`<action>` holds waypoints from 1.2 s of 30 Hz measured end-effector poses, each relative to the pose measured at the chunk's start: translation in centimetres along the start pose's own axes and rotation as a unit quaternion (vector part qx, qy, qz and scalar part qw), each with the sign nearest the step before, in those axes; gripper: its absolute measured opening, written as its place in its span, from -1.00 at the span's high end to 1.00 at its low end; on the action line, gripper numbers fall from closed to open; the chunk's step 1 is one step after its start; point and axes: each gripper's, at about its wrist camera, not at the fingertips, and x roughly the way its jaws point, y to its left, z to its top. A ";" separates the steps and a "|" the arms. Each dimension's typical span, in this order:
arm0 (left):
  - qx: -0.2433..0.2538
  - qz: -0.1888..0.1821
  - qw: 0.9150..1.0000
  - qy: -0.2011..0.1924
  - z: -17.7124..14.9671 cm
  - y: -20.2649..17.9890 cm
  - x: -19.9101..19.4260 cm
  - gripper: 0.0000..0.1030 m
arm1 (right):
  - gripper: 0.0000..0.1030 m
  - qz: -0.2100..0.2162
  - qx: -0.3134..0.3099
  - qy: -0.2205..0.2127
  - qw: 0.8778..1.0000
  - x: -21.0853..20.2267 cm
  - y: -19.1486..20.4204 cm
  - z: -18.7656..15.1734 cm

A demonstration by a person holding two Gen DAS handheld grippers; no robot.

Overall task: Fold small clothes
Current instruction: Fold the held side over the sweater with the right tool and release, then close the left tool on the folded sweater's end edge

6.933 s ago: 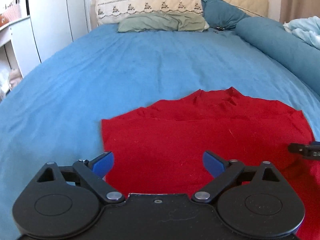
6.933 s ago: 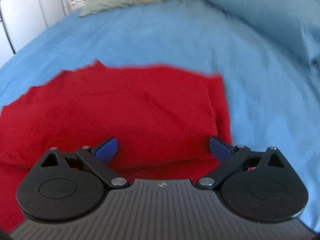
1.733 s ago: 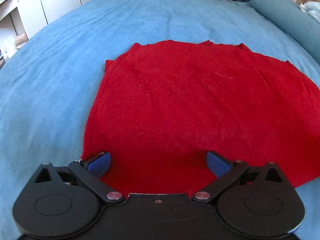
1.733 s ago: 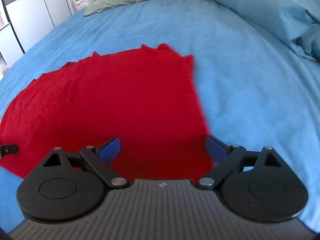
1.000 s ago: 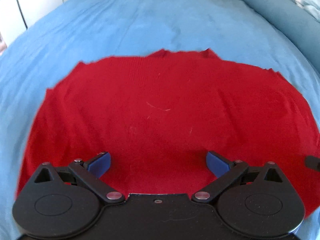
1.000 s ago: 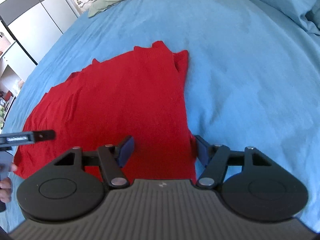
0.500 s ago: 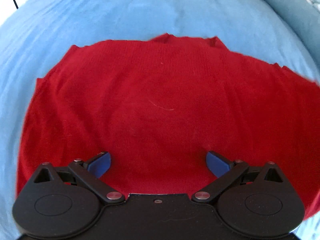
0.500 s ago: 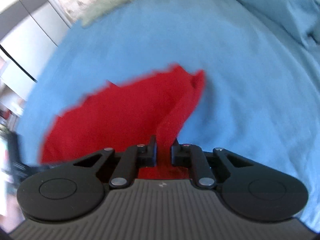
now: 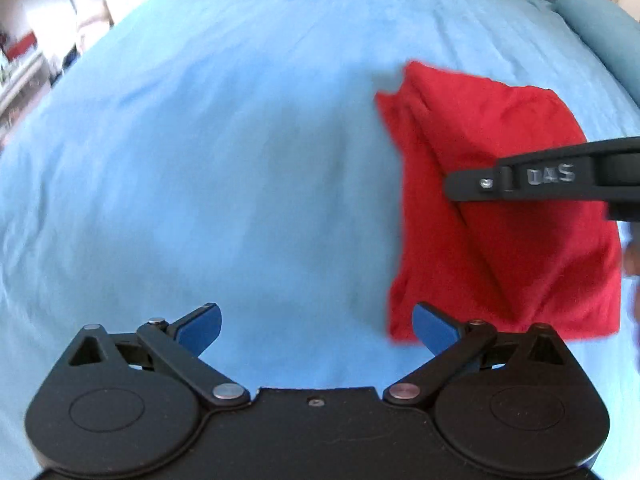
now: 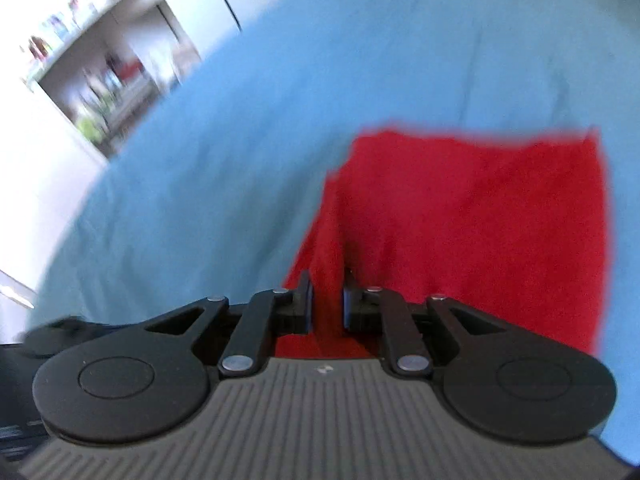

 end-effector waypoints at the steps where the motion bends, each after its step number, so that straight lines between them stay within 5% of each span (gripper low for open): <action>1: -0.003 -0.011 1.000 0.000 -0.5 0.4 -0.1 -1.00 | 0.14 0.006 -0.002 -0.006 1.000 0.2 0.1 -0.3; 4: -0.003 -0.036 0.999 -0.011 -0.8 0.5 -0.9 -1.00 | -0.55 0.032 -0.010 -0.032 0.999 -1.8 0.3 -0.1; 7: 0.009 -0.062 0.997 -0.034 -0.1 0.2 -2.8 -1.00 | -0.62 0.047 -0.015 -0.089 0.995 -6.6 -0.6 0.8; 10: 0.014 -0.091 0.994 -0.056 0.9 -0.8 -4.8 -1.00 | -1.00 -0.018 -0.019 -0.153 0.988 -12.5 -2.7 0.1; 15: 0.041 -0.112 0.992 -0.051 2.0 -4.2 -5.1 -1.00 | -1.00 -0.142 -0.036 -0.137 0.980 -14.7 -5.5 -6.0; 21: 0.062 -0.099 0.991 -0.059 2.2 -6.8 -2.4 -1.00 | -1.00 -0.192 0.005 -0.072 0.979 -10.2 -6.6 -12.8; 30: 0.027 -0.057 0.995 -0.073 3.5 -6.2 0.3 -1.00 | -1.00 -0.256 0.029 -0.093 0.962 -8.2 -7.3 -13.8; 33: 0.017 -0.020 0.998 -0.058 2.7 -4.2 0.7 -1.00 | -1.00 -0.288 0.046 -0.102 0.951 -9.1 -8.3 -13.8; 36: 0.012 0.006 1.000 -0.025 0.5 -2.0 1.6 -1.00 | -1.00 -0.279 0.055 -0.099 0.953 -9.7 -9.2 -14.3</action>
